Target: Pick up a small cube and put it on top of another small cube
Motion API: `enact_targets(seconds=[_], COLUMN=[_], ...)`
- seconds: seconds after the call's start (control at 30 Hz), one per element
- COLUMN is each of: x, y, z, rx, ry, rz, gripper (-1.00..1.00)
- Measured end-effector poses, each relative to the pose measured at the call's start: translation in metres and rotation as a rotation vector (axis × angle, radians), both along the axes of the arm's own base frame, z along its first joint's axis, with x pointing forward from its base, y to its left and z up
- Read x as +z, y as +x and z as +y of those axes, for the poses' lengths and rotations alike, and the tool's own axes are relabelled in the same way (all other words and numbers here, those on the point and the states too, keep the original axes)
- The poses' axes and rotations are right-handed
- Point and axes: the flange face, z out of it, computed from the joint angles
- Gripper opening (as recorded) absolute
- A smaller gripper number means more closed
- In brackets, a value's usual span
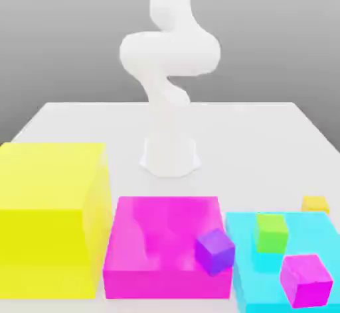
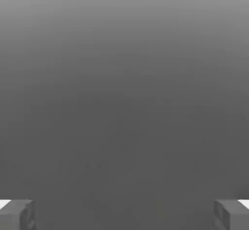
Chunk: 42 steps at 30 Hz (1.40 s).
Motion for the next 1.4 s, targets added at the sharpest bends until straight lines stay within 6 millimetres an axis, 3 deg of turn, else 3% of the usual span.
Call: enact_targets(seconds=[0.17,0.33,0.5,0.67,1.0,1.2,1.4], x=[-0.051,-0.103,-0.158,-0.214,-0.325,-0.389,-0.449], y=[0.032,0.051,0.057,0.052,0.007,-0.039,-0.089], z=[0.040,0.086,0.135,0.183,0.266,0.305,0.325], rx=[0.279,0.554,0.833,1.115,1.687,2.045,2.395], ry=[-0.122,-0.240,-0.356,-0.471,-0.700,-0.838,-0.972], rz=[0.066,0.113,0.146,0.165,0.165,0.138,0.101], gripper=[0.00,0.00,0.00,0.00,0.00,0.00,0.00])
